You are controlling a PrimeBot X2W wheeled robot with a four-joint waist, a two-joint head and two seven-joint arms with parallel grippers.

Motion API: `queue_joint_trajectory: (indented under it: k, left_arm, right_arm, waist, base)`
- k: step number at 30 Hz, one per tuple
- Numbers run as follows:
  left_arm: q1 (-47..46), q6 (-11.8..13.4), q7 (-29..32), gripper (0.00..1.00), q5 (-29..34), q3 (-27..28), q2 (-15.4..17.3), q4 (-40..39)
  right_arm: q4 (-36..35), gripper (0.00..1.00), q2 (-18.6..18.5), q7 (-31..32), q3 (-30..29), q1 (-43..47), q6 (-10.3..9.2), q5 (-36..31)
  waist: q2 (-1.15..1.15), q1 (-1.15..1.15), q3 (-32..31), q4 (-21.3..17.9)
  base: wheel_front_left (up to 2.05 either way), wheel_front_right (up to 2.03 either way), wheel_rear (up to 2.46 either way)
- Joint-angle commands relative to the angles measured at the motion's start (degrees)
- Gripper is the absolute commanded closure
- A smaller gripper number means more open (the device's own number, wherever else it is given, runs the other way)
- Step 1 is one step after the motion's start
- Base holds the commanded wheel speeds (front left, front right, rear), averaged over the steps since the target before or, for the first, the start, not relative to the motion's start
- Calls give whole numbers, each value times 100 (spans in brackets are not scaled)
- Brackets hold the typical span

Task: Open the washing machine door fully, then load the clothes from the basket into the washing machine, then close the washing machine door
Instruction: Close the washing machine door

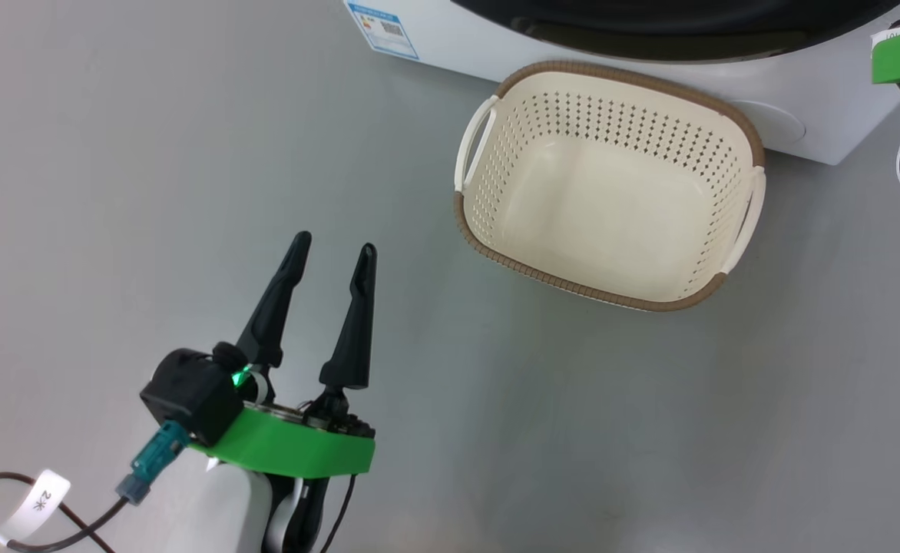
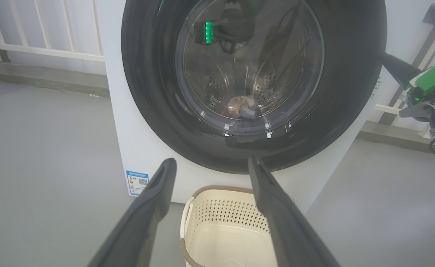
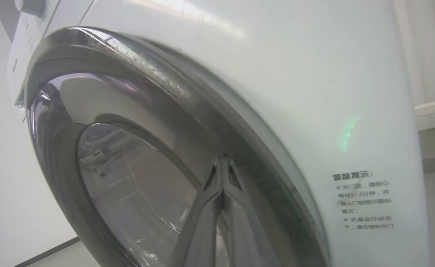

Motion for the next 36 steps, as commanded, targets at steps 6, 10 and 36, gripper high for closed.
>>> queue_joint_trajectory:
  k: [6, 10, 36]
  left_arm:
    - [45, -12, -36, 0, -42, 312, 229, 48]
    - [141, -12, -36, 0, -45, 396, 317, 179]
    - [888, -12, -36, 0, -15, 929, 882, 841]
  right_arm:
    - [-256, 100, 143, -28, 194, 528, -50, 116]
    - [-334, 66, 237, -28, 303, 932, -50, 198]
    - [-821, 0, 281, -28, 661, 3341, -50, 320]
  waist:
    - [0, 0, -341, -251]
    - [0, 0, -589, -428]
    - [0, 0, -1934, -1623]
  base:
    - [0, 0, 0]
    - [0, 0, 0]
    - [0, 0, 0]
